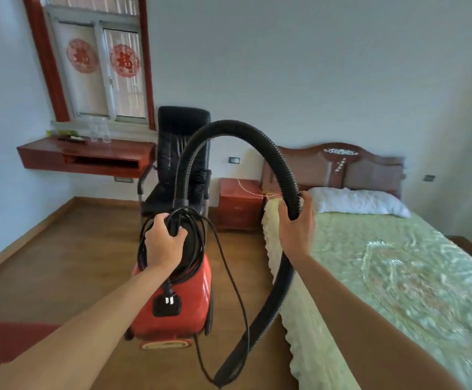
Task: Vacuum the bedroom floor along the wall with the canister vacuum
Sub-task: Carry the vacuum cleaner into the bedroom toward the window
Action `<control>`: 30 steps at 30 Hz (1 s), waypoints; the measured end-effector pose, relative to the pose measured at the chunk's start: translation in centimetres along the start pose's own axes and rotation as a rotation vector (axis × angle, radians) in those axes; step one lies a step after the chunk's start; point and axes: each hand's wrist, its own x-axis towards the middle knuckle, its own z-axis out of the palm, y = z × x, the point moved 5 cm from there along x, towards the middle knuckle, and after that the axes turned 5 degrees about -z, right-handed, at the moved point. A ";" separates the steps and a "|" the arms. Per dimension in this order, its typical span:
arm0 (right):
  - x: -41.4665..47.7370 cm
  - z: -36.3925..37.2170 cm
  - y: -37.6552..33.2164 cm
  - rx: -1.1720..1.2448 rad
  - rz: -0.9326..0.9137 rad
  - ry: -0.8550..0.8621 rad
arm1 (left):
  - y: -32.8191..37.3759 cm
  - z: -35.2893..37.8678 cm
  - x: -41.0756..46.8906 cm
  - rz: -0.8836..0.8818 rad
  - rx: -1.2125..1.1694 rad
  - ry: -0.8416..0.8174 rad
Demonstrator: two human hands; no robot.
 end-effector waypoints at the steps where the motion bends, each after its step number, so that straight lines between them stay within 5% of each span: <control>1: 0.3 -1.3 0.2 -0.027 0.007 0.046 | 0.8 1.0 0.0 0.005 -0.013 -0.032; 15: -1.2 -25.9 3.2 -0.349 0.075 0.535 | 15.3 15.8 -8.5 0.235 -0.205 -0.476; 30: -8.7 -56.6 6.8 -0.607 0.107 0.905 | 32.6 28.9 -34.1 0.361 -0.400 -0.840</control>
